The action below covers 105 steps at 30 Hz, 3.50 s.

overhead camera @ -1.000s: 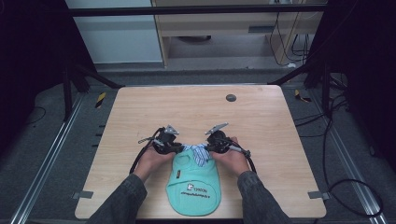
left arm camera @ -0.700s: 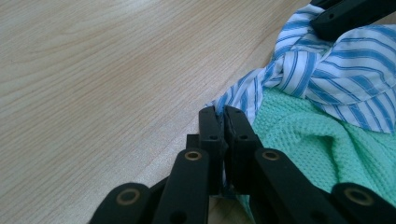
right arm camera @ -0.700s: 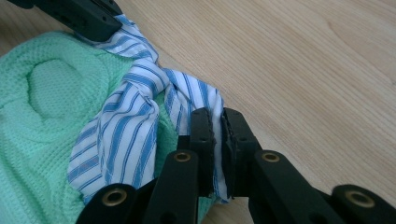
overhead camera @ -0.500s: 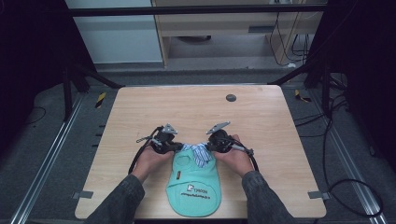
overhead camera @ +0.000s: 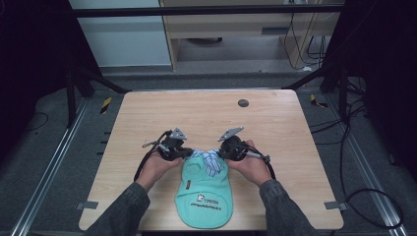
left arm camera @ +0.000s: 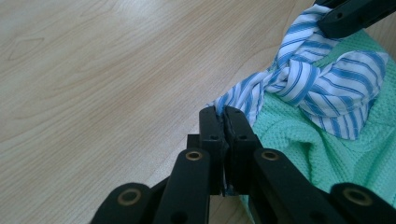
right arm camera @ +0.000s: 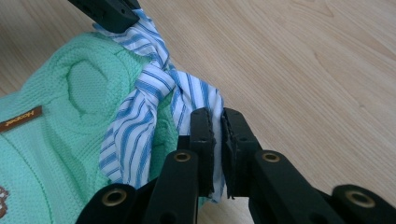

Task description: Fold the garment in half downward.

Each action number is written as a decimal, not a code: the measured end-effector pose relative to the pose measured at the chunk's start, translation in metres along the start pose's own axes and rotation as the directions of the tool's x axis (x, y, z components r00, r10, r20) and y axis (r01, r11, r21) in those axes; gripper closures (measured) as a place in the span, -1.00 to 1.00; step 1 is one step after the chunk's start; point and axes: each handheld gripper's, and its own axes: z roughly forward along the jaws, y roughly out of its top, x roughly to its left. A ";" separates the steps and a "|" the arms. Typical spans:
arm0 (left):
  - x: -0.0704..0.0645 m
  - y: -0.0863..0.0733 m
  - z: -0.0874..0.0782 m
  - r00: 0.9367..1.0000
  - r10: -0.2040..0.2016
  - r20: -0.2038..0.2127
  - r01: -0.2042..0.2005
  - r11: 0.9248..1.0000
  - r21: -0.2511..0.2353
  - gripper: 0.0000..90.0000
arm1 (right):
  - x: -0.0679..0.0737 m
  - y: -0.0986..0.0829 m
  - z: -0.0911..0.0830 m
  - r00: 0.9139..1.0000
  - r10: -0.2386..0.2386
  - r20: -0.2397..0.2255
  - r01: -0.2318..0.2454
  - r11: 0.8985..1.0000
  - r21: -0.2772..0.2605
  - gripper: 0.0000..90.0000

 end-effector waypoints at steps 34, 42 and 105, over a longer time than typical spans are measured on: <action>-0.004 0.039 -0.033 0.991 0.129 -0.024 -0.129 0.991 0.025 0.95 | -0.001 0.029 -0.038 0.993 -0.115 0.015 0.115 0.993 -0.010 0.86; -0.004 0.047 -0.039 0.988 0.152 -0.035 -0.151 0.988 0.033 0.95 | 0.000 0.037 -0.044 0.991 -0.132 0.021 0.132 0.991 -0.003 0.85; -0.003 0.076 -0.043 0.976 0.198 -0.095 -0.197 0.980 0.010 0.95 | -0.024 0.050 -0.051 0.981 -0.172 0.094 0.176 0.984 -0.034 0.86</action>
